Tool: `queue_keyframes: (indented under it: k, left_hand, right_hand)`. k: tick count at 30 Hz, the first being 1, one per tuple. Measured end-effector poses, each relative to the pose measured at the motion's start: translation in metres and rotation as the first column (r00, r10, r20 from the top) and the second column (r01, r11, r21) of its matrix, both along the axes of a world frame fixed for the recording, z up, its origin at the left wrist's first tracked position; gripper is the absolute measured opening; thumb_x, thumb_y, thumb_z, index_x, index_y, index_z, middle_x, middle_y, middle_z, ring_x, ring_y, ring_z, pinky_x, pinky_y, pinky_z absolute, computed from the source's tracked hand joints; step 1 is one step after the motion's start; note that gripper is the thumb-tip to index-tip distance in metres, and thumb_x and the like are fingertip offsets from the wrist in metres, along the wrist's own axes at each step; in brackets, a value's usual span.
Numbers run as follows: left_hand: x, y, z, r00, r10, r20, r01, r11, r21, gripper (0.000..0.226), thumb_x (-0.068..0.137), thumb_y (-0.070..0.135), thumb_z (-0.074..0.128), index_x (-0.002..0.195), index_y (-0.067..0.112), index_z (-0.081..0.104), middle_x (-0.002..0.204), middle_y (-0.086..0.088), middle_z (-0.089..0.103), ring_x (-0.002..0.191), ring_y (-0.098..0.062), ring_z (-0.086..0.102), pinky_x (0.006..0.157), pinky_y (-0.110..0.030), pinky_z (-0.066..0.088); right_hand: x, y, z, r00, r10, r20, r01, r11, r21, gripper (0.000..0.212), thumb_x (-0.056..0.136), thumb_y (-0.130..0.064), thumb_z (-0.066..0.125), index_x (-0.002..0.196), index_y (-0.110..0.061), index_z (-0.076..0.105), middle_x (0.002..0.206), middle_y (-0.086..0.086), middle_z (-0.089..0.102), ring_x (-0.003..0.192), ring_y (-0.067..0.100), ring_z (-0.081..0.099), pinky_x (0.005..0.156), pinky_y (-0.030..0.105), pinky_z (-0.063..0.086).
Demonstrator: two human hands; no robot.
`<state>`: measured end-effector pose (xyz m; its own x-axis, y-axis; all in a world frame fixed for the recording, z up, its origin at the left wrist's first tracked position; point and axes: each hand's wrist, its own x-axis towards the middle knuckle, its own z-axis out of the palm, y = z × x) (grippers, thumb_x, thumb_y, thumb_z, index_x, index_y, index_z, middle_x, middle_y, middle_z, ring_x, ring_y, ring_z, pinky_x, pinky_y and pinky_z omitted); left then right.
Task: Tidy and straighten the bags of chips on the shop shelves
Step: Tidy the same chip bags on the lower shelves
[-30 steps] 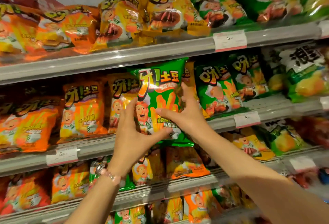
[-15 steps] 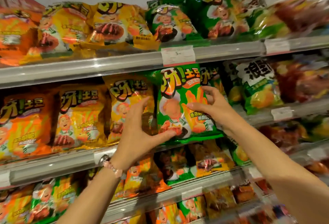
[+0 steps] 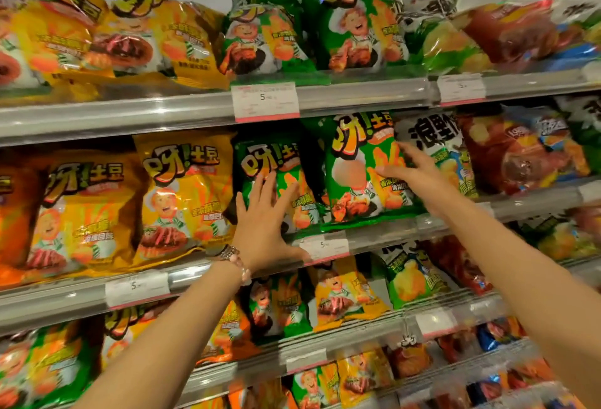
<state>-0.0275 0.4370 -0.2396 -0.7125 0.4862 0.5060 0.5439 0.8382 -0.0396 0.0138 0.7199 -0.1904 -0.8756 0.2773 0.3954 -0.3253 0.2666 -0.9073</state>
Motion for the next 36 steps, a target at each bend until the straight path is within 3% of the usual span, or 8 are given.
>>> queue_keyframes:
  k: [3, 7, 13, 19, 22, 26, 31, 36]
  left_hand:
    - [-0.005, 0.003, -0.005, 1.000, 0.025, 0.014, -0.025, 1.000, -0.007, 0.129, 0.056, 0.076, 0.071, 0.152, 0.036, -0.006, 0.159, -0.005, -0.020, 0.142, -0.025, -0.028, 0.112, -0.063, -0.002]
    - [-0.007, 0.002, -0.009, 1.000, 0.004, 0.012, -0.005, 1.000, 0.015, 0.128, 0.058, 0.075, 0.071, 0.148, 0.038, -0.013, 0.159, -0.004, -0.021, 0.140, -0.021, -0.033, 0.113, -0.063, -0.001]
    - [-0.008, 0.002, -0.013, 1.000, 0.015, 0.001, -0.015, 1.000, 0.020, 0.128, 0.058, 0.078, 0.066, 0.145, 0.038, -0.019, 0.155, 0.000, -0.027, 0.137, -0.016, -0.038, 0.112, -0.061, -0.002]
    - [-0.007, 0.000, -0.014, 1.000, 0.003, -0.002, -0.003, 0.999, 0.039, 0.127, 0.056, 0.082, 0.063, 0.148, 0.037, -0.012, 0.156, 0.001, -0.024, 0.142, -0.017, -0.030, 0.112, -0.061, -0.001]
    - [-0.007, 0.000, -0.014, 1.000, 0.004, -0.003, -0.004, 0.999, 0.041, 0.127, 0.056, 0.081, 0.063, 0.148, 0.036, -0.011, 0.157, 0.000, -0.021, 0.143, -0.018, -0.028, 0.112, -0.061, -0.001]
    - [-0.005, 0.000, -0.013, 1.000, 0.011, -0.004, -0.011, 0.999, 0.038, 0.126, 0.057, 0.080, 0.065, 0.148, 0.036, -0.011, 0.158, -0.002, -0.019, 0.143, -0.019, -0.027, 0.112, -0.061, -0.001]
    - [-0.003, 0.001, -0.012, 1.000, 0.020, 0.004, -0.021, 0.999, 0.038, 0.127, 0.057, 0.077, 0.069, 0.149, 0.035, -0.009, 0.160, -0.004, -0.018, 0.144, -0.021, -0.025, 0.113, -0.060, -0.002]
    - [-0.001, 0.002, -0.011, 0.999, 0.032, 0.013, -0.033, 0.999, 0.036, 0.127, 0.057, 0.074, 0.071, 0.150, 0.035, -0.006, 0.160, -0.004, -0.018, 0.144, -0.021, -0.025, 0.114, -0.061, -0.001]
  right_hand:
    - [-0.013, 0.007, -0.001, 1.000, 0.017, -0.002, -0.017, 1.000, 0.012, 0.066, 0.079, -0.015, 0.074, 0.138, -0.022, 0.044, 0.117, -0.004, 0.060, 0.093, -0.001, 0.057, 0.067, 0.016, 0.046]
    - [-0.029, 0.013, -0.008, 0.999, 0.038, 0.002, -0.038, 0.999, 0.020, 0.065, 0.082, -0.012, 0.071, 0.139, -0.019, 0.042, 0.120, 0.001, 0.060, 0.098, 0.010, 0.060, 0.076, 0.025, 0.051]
    - [-0.050, 0.009, -0.023, 0.999, 0.005, -0.038, 0.000, 0.992, 0.127, 0.060, 0.089, -0.019, 0.065, 0.141, -0.020, 0.037, 0.121, -0.003, 0.055, 0.106, 0.011, 0.055, 0.073, 0.012, 0.044]
    - [-0.043, 0.002, -0.044, 0.972, -0.054, -0.229, 0.127, 0.939, 0.318, 0.075, 0.093, -0.035, 0.057, 0.152, -0.022, 0.012, 0.150, 0.001, 0.030, 0.136, 0.013, 0.031, 0.109, 0.029, 0.029]
    - [-0.031, -0.003, -0.052, 0.915, -0.152, -0.374, 0.331, 0.813, 0.479, 0.080, 0.085, -0.052, 0.060, 0.150, -0.031, 0.019, 0.157, 0.012, 0.011, 0.145, 0.026, 0.013, 0.112, 0.037, 0.017]
    - [-0.022, -0.013, -0.057, 0.887, -0.097, -0.452, 0.386, 0.693, 0.609, 0.080, 0.076, -0.048, 0.073, 0.145, -0.028, 0.037, 0.156, 0.015, 0.014, 0.143, 0.032, 0.015, 0.111, 0.043, 0.022]
    - [-0.023, -0.020, -0.061, 0.902, -0.064, -0.426, 0.344, 0.702, 0.624, 0.065, 0.077, -0.037, 0.076, 0.134, -0.016, 0.054, 0.151, 0.017, 0.029, 0.140, 0.036, 0.025, 0.109, 0.053, 0.032]
    - [-0.028, -0.018, -0.066, 0.916, -0.045, -0.398, 0.319, 0.683, 0.657, 0.063, 0.083, -0.038, 0.069, 0.138, -0.015, 0.049, 0.153, 0.016, 0.028, 0.143, 0.035, 0.020, 0.110, 0.056, 0.029]
